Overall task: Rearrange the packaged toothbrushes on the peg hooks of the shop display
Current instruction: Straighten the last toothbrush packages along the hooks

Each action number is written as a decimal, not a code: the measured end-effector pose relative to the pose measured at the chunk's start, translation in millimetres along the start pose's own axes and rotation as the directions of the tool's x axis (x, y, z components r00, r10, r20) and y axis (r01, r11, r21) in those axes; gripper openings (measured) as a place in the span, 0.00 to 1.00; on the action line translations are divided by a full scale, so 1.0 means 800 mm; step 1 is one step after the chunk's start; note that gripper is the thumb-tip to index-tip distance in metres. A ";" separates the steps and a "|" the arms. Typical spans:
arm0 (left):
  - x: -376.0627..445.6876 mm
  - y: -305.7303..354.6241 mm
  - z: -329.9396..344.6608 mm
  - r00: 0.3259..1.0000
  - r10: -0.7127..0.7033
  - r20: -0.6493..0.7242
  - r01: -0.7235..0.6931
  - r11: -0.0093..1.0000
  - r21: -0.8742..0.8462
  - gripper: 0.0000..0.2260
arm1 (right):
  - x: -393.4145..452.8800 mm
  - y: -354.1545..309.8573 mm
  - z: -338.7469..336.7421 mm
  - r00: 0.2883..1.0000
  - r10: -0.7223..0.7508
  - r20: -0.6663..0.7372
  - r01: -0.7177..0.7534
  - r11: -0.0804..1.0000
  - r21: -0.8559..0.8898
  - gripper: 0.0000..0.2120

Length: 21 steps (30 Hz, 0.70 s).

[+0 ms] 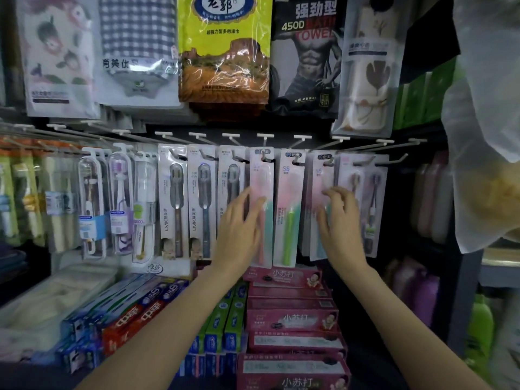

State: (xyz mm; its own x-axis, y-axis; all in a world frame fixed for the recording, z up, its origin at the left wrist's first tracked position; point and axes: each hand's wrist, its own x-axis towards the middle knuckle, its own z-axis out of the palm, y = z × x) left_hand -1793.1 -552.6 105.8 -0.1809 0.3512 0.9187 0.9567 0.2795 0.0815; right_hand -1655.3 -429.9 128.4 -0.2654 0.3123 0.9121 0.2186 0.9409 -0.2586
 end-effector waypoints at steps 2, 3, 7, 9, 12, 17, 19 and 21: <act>-0.022 -0.004 0.007 0.987 -0.150 0.049 0.155 0.982 -0.108 0.20 | -0.017 -0.006 0.017 0.995 0.066 0.080 -0.070 0.996 0.054 0.16; -0.029 -0.003 0.011 0.974 -0.216 0.071 0.225 0.961 -0.160 0.19 | -0.024 -0.009 0.025 0.986 0.117 0.121 -0.128 0.988 0.085 0.18; -0.042 0.004 0.027 0.893 -0.435 0.113 0.447 0.833 -0.326 0.18 | -0.050 -0.022 0.050 0.908 0.361 0.211 -0.408 0.877 0.254 0.24; -0.043 0.010 0.029 0.820 -0.541 0.185 0.568 0.731 -0.379 0.16 | -0.056 -0.026 0.056 0.851 0.453 0.266 -0.515 0.816 0.261 0.25; -0.045 0.013 0.030 0.751 -0.614 0.242 0.654 0.643 -0.399 0.10 | -0.059 -0.028 0.061 0.781 0.532 0.327 -0.612 0.755 0.234 0.22; -0.048 0.007 0.034 0.742 -0.627 0.238 0.668 0.662 -0.340 0.07 | -0.059 -0.025 0.063 0.735 0.560 0.382 -0.659 0.722 0.210 0.17; -0.047 0.004 0.035 0.733 -0.640 0.230 0.679 0.665 -0.311 0.07 | -0.059 -0.025 0.064 0.726 0.549 0.414 -0.660 0.725 0.196 0.17; -0.045 0.001 0.034 0.727 -0.647 0.231 0.686 0.671 -0.280 0.08 | -0.056 -0.026 0.063 0.710 0.545 0.447 -0.670 0.717 0.190 0.18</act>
State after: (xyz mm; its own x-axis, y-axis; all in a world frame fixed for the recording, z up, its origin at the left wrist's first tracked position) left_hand -1791.7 -540.8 62.1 -0.8028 0.2807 0.5260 0.5822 0.1785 0.7932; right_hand -1695.6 -456.7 77.0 -0.4886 0.7928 0.3642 0.1564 0.4903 -0.8574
